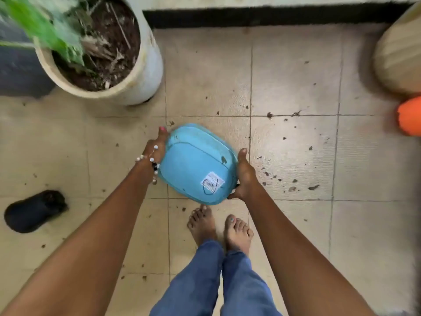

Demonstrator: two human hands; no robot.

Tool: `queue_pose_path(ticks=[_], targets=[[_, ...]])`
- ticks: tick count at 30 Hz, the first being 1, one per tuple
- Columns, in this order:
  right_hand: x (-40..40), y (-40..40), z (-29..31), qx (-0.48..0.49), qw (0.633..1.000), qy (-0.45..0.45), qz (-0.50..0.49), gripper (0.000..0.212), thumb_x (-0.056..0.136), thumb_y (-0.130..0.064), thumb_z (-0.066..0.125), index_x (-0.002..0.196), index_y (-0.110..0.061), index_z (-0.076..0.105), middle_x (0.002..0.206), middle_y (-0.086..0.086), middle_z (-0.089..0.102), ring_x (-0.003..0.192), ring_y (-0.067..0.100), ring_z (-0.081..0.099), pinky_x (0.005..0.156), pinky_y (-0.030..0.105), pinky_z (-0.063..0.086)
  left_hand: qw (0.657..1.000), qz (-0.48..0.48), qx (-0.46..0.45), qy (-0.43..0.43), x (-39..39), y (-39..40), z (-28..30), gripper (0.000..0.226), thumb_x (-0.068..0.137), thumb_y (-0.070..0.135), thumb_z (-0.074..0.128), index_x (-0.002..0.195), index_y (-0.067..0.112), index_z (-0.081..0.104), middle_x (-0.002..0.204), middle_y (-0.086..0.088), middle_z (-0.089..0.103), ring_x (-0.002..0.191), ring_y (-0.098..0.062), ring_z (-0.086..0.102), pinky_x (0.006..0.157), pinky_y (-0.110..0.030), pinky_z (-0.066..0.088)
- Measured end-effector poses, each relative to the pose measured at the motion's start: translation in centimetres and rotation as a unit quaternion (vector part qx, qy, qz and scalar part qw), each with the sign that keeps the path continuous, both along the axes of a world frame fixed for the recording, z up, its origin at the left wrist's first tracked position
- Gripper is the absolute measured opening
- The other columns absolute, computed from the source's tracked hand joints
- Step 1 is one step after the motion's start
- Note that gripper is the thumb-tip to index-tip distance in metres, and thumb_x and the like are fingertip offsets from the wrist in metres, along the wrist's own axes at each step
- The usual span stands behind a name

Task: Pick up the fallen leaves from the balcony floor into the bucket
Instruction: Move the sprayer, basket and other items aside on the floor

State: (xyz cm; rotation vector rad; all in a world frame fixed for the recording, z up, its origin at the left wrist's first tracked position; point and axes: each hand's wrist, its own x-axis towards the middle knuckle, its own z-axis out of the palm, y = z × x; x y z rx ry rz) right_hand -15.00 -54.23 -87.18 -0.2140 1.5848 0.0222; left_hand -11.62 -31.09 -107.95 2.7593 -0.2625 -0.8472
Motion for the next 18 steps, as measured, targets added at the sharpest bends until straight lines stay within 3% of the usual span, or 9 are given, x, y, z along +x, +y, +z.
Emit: queue_pose_path(ticks=[3, 5, 6, 7, 8, 10, 13, 17, 18], targets=[[-3.3, -1.5, 5.3, -0.067, 0.995, 0.043, -0.063, 0.067, 0.091, -0.069, 0.038, 0.103, -0.009, 0.065, 0.109, 0.015, 0.067, 0.089, 0.029, 0.064, 0.086, 0.064, 0.05, 0.999, 0.001, -0.002, 0.032, 1.1, -1.0, 2.6, 0.014, 0.092, 0.024, 0.051, 0.096, 0.022, 0.063, 0.079, -0.007, 0.06, 0.07, -0.026, 0.057, 0.062, -0.035, 0.039], [-6.3, -2.9, 9.9, -0.089, 0.985, 0.063, -0.13, 0.069, 0.092, -0.068, 0.037, 0.102, -0.006, 0.066, 0.104, 0.01, 0.069, 0.087, 0.027, 0.064, 0.088, 0.062, 0.05, 0.951, 0.11, -0.085, 0.276, 8.3, -10.9, 15.2, 0.034, 0.09, 0.047, 0.05, 0.102, 0.02, 0.065, 0.081, -0.004, 0.06, 0.073, -0.022, 0.057, 0.064, -0.034, 0.04], [-7.7, -3.3, 11.7, -0.101, 0.979, 0.074, -0.16, 0.067, 0.092, -0.068, 0.037, 0.096, -0.007, 0.066, 0.099, 0.009, 0.069, 0.085, 0.025, 0.064, 0.088, 0.061, 0.051, 0.924, 0.108, -0.064, 0.361, 10.9, -16.8, 23.5, 0.047, 0.092, 0.059, 0.042, 0.11, 0.02, 0.062, 0.091, -0.004, 0.061, 0.081, -0.022, 0.058, 0.071, -0.036, 0.044], [-9.6, -4.0, 14.0, -0.117, 0.97, 0.089, -0.192, 0.065, 0.092, -0.067, 0.038, 0.093, -0.008, 0.064, 0.1, 0.011, 0.069, 0.083, 0.024, 0.063, 0.088, 0.061, 0.051, 0.948, 0.106, -0.044, 0.298, 10.7, -23.7, 31.7, 0.056, 0.094, 0.065, 0.034, 0.122, 0.021, 0.056, 0.102, -0.006, 0.06, 0.09, -0.022, 0.057, 0.08, -0.037, 0.044], [-11.2, -4.4, 15.7, -0.13, 0.963, 0.101, -0.216, 0.067, 0.092, -0.067, 0.039, 0.096, -0.005, 0.061, 0.107, 0.019, 0.065, 0.082, 0.022, 0.061, 0.089, 0.062, 0.05, 0.928, 0.093, -0.108, 0.344, 9.4, -25.6, 36.6, 0.062, 0.096, 0.065, 0.029, 0.131, 0.018, 0.052, 0.109, -0.007, 0.059, 0.094, -0.021, 0.057, 0.084, -0.034, 0.045], [-14.8, -5.2, 19.3, -0.147, 0.945, 0.114, -0.268, 0.069, 0.089, -0.069, 0.043, 0.103, -0.003, 0.057, 0.119, 0.024, 0.058, 0.086, 0.022, 0.055, 0.093, 0.061, 0.047, 0.907, 0.016, -0.125, 0.402, 5.9, -29.1, 44.2, 0.059, 0.1, 0.056, 0.026, 0.117, 0.011, 0.059, 0.104, -0.009, 0.059, 0.079, -0.012, 0.064, 0.072, -0.022, 0.048], [-19.9, -5.8, 24.1, -0.159, 0.928, 0.104, -0.321, 0.049, 0.088, -0.065, 0.052, 0.088, -0.017, 0.061, 0.096, 0.007, 0.064, 0.085, 0.022, 0.057, 0.085, 0.047, 0.049, 0.897, -0.059, -0.131, 0.419, -0.8, -30.3, 47.1, 0.046, 0.098, 0.054, 0.038, 0.089, 0.019, 0.067, 0.102, -0.009, 0.071, 0.062, -0.007, 0.067, 0.057, -0.02, 0.051], [-27.8, -5.8, 26.7, -0.148, 0.906, 0.123, -0.376, 0.025, 0.085, -0.036, 0.068, 0.081, -0.012, 0.063, 0.079, 0.006, 0.061, 0.07, 0.023, 0.056, 0.068, 0.039, 0.046, 0.884, -0.222, -0.106, 0.397, -8.0, -35.1, 47.2, 0.028, 0.092, 0.038, 0.06, 0.097, 0.012, 0.07, 0.087, -0.004, 0.072, 0.088, -0.021, 0.067, 0.088, -0.036, 0.053], [-29.6, -5.7, 26.3, -0.14, 0.903, 0.138, -0.381, 0.016, 0.083, -0.026, 0.069, 0.081, -0.011, 0.064, 0.082, 0.01, 0.062, 0.071, 0.024, 0.056, 0.066, 0.041, 0.048, 0.88, -0.271, -0.096, 0.378, -9.9, -36.1, 46.9, 0.032, 0.084, 0.038, 0.064, 0.1, 0.011, 0.068, 0.089, -0.007, 0.071, 0.092, -0.022, 0.065, 0.088, -0.038, 0.051]])
